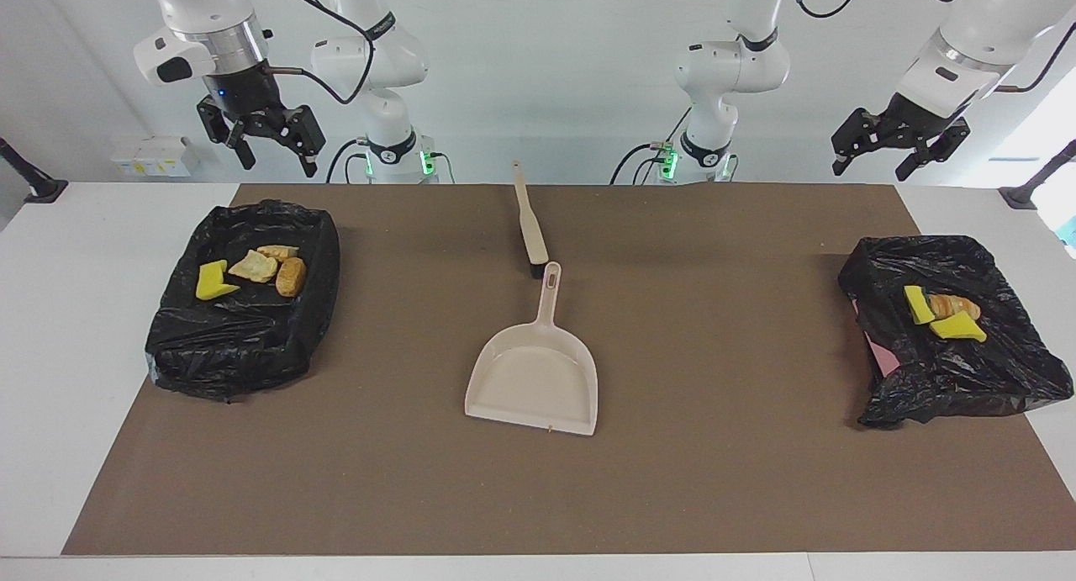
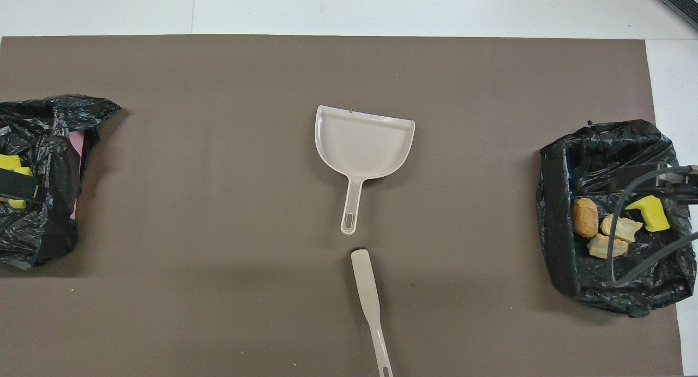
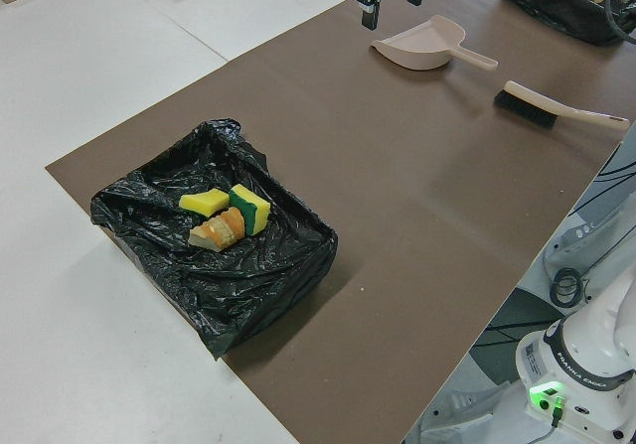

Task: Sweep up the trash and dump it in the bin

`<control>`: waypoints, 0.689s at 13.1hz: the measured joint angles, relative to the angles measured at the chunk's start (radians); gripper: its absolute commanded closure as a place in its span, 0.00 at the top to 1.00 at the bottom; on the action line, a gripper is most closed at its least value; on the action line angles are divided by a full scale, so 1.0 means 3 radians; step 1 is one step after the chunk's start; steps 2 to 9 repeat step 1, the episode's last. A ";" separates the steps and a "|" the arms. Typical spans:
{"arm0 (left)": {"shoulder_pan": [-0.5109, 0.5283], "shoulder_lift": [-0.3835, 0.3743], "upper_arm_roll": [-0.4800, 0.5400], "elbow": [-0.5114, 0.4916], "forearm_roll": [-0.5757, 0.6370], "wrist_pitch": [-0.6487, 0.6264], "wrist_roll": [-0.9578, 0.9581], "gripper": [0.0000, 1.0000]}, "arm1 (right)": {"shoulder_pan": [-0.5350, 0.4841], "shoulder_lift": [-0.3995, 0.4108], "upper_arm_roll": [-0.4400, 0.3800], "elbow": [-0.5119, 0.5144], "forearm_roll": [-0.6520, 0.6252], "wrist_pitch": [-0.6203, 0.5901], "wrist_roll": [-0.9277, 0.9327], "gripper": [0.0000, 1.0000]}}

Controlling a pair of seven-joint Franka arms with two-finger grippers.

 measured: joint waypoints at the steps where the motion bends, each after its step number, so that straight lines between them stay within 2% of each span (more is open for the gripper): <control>1: 0.0000 0.0001 0.0000 0.0000 -0.0001 0.0000 0.0000 1.00 | 0.0000 0.0000 0.0000 0.0000 0.0000 0.0000 0.0000 1.00; 9: 0.0000 0.0001 0.0000 0.0000 -0.0001 0.0000 0.0000 1.00 | 0.0000 0.0000 0.0000 0.0000 0.0000 0.0000 0.0000 1.00</control>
